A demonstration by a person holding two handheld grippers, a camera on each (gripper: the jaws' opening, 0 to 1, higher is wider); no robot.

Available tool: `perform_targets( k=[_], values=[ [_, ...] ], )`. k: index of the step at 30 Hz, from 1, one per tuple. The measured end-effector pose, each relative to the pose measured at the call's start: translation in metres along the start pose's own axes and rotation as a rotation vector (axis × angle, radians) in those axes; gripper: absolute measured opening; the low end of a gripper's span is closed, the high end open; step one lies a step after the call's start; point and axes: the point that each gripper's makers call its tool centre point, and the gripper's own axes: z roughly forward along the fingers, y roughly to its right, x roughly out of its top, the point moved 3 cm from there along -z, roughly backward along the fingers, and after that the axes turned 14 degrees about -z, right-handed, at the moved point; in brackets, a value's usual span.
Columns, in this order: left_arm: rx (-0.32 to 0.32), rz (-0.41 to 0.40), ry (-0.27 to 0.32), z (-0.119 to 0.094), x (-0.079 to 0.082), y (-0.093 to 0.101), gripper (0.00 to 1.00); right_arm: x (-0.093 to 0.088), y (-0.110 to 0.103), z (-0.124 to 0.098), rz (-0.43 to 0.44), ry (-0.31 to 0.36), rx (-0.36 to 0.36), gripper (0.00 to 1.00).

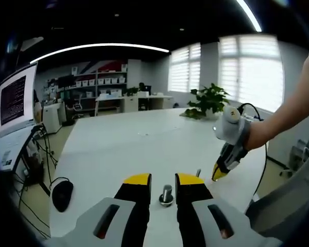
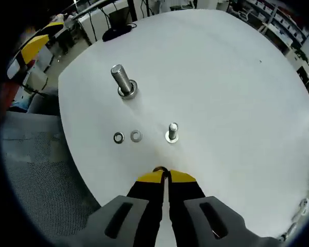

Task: Place the washer onto the threaded stud by aligning its center hole with the stud, sliding it down to the base, and recovering from edge contact or off-axis alignment until the washer reaches the visible bottom stop.

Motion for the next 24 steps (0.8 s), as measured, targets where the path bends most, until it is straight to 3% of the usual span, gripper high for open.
perform_targets(
  k=[9,15,24],
  values=[
    [-0.01,0.01,-0.002,0.001,0.0,0.004,0.16,0.023,0.015,-0.019,0.01,0.071,-0.028,0.04],
    [-0.008,0.012,-0.006,0.001,-0.001,0.004,0.16,0.04,0.016,-0.02,-0.011,0.095,-0.03,0.04],
    [-0.007,0.008,-0.006,0.001,-0.001,0.003,0.16,0.051,0.017,-0.013,-0.035,0.07,-0.02,0.04]
  ],
)
